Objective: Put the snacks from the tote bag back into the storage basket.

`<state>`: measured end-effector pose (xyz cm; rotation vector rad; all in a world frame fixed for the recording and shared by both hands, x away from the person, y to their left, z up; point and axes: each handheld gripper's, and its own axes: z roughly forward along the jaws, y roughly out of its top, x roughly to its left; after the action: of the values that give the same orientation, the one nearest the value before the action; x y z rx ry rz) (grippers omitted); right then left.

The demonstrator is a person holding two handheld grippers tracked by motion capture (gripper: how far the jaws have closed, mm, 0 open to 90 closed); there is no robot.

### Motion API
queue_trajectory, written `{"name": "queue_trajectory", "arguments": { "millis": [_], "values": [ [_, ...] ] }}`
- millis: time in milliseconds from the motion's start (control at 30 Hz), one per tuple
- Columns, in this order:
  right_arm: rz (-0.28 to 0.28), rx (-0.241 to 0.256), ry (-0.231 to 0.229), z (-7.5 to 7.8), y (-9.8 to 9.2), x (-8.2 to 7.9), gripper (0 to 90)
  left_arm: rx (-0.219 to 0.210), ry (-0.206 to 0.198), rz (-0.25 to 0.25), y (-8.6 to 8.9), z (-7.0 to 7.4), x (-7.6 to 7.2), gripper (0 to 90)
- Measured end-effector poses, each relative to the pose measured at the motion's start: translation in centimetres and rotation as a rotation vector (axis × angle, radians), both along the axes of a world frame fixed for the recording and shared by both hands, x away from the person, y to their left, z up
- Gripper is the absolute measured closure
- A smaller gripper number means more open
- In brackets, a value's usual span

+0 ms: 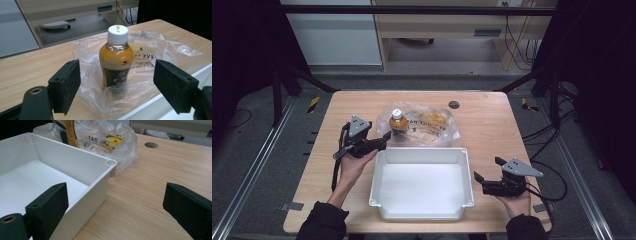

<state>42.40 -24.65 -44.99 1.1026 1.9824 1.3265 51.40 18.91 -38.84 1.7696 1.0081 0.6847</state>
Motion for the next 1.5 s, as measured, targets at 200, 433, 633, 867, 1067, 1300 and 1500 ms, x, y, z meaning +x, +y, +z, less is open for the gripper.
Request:
{"name": "queue_trajectory", "arguments": {
  "millis": [200, 433, 633, 867, 1067, 1300, 1500],
  "values": [
    [0.001, 0.0, -0.003, 0.0, 0.0, 0.0, 6.4, 0.004, -0.008, -0.004, -0.6, 0.5, 0.4, 21.0],
    [0.001, 0.0, -0.002, 0.0, 0.0, 0.0, 6.5, 0.012, -0.011, -0.003, -1.0, 0.9, 0.9, 21.1],
    [0.0, 0.003, -0.002, 0.0, -0.1, 0.0, 6.4, 0.009, -0.015, 0.001, -1.4, 1.2, 1.4, 21.3],
    [0.0, 0.004, -0.003, 0.1, -0.1, 0.0, 6.5, 0.008, -0.015, 0.008, -1.9, 1.2, 2.1, 21.5],
    [0.001, 0.004, -0.001, 0.0, 0.0, 0.0, 6.4, 0.013, -0.012, 0.014, -2.1, 1.0, 2.5, 22.4],
    [0.003, 0.002, -0.002, 0.0, 0.0, 0.1, 6.4, 0.013, -0.013, 0.019, -2.4, 0.8, 3.0, 23.6],
    [0.001, 0.002, -0.002, 0.0, 0.0, 0.1, 6.4, 0.015, -0.008, 0.019, -2.6, 0.5, 3.5, 26.5]
  ]
}}
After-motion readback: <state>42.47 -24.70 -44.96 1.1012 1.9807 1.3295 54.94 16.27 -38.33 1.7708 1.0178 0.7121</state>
